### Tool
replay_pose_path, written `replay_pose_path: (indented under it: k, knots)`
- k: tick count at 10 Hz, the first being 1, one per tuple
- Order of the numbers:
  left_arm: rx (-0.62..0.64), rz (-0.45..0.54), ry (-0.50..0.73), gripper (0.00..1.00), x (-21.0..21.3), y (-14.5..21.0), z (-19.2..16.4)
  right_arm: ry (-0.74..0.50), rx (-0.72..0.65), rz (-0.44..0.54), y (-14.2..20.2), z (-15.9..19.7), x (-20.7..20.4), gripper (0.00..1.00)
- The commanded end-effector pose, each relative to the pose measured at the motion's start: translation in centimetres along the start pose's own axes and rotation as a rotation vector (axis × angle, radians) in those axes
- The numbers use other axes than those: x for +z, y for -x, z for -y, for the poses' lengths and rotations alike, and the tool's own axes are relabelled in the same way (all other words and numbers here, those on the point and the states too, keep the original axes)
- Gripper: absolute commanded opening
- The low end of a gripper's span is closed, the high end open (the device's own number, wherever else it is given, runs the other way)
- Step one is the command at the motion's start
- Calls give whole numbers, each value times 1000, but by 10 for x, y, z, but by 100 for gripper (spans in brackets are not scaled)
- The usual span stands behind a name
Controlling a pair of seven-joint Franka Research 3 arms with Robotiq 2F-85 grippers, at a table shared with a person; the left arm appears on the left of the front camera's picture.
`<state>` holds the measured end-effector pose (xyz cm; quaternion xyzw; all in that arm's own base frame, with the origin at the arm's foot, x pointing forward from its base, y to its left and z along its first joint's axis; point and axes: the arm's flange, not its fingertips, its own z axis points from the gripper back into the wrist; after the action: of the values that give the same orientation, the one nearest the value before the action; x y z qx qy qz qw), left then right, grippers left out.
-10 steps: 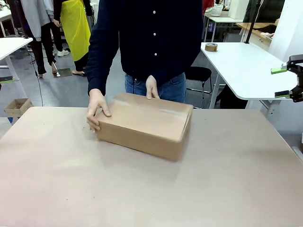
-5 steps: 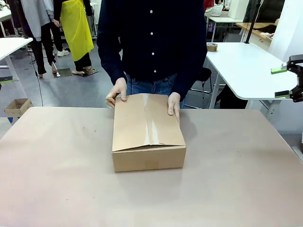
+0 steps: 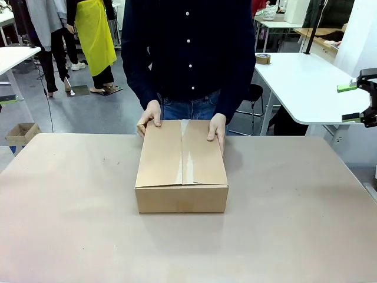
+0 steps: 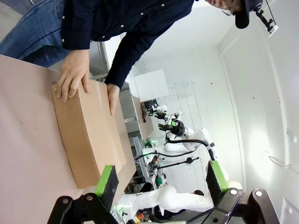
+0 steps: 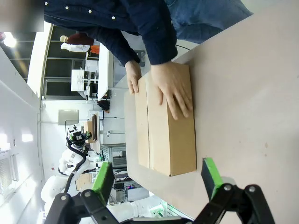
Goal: Pack the gift set into the box.
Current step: Press and hold the closed box until the human finishes sealing it.
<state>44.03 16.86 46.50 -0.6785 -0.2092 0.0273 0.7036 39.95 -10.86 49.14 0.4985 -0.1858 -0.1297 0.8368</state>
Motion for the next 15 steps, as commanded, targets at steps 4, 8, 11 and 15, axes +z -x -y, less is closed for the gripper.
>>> replay_pose_path:
  k: [4,8,11,15]
  knots:
    - [-393,-528,190,100,-195,39,14,-44,660,-188,25,-82,-169,100]
    - [-493,-582,145,100,-259,65,21,-32,759,-236,62,-114,-208,100]
    - [-590,-557,113,100,-266,63,12,-273,1076,-466,70,-117,-261,100]
    - [-1553,-360,127,100,-287,75,-14,-755,1591,-452,83,-94,-307,100]
